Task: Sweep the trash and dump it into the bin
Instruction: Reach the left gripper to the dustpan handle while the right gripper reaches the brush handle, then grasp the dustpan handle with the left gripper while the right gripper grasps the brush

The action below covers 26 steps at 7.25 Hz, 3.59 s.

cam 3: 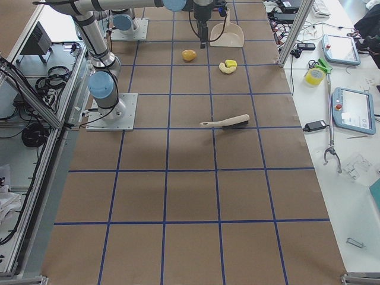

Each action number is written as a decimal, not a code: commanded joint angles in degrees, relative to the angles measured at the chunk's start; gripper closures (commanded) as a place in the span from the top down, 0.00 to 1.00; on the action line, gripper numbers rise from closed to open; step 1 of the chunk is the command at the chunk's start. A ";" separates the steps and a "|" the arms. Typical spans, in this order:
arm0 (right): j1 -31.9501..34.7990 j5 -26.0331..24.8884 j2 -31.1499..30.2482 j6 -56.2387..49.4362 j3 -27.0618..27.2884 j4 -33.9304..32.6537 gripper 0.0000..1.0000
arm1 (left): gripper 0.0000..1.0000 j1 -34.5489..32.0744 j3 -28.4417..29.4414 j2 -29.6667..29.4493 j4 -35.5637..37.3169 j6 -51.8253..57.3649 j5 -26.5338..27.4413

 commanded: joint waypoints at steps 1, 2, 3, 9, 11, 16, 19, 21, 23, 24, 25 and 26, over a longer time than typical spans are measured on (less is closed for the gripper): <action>-6.80 -1.08 0.17 -13.19 2.39 -0.56 1.00 | 1.00 0.10 0.37 -0.09 1.26 -7.02 0.25; -11.02 -0.55 0.25 -19.25 4.68 -0.91 1.00 | 1.00 0.10 -0.32 -0.09 1.70 -20.92 1.74; -14.11 0.76 0.34 -22.62 6.96 -2.56 1.00 | 1.00 0.19 -0.76 -1.40 2.49 -26.46 6.71; -24.16 0.77 9.45 -41.63 15.16 -22.49 1.00 | 1.00 0.37 -0.59 -7.27 14.77 -58.46 7.46; -24.25 0.86 17.53 -43.99 15.25 -32.07 1.00 | 1.00 0.37 0.20 -13.42 26.36 -59.20 8.52; -24.25 -0.89 20.12 -44.63 18.41 -32.81 0.94 | 1.00 3.26 3.62 -23.72 29.92 -68.43 12.83; -24.25 -1.07 20.21 -44.45 18.41 -33.17 0.70 | 0.99 3.27 3.54 -27.95 31.24 -79.23 12.65; -24.25 -1.07 20.21 -44.19 18.41 -33.17 0.63 | 0.99 3.27 3.98 -30.14 31.24 -81.61 12.91; -24.25 -1.07 20.21 -44.01 18.41 -33.17 0.44 | 0.99 3.35 4.16 -31.20 31.41 -81.71 13.09; -24.25 -1.07 20.21 -43.92 18.41 -33.17 0.32 | 0.99 3.36 4.77 -32.25 31.85 -82.23 13.09; -24.25 -1.07 20.12 -43.57 18.32 -32.99 0.23 | 0.99 3.36 6.69 -33.13 31.94 -81.71 13.09; -24.25 -0.99 19.86 -41.48 18.32 -32.82 0.14 | 0.99 3.44 7.06 -34.01 32.03 -81.71 13.18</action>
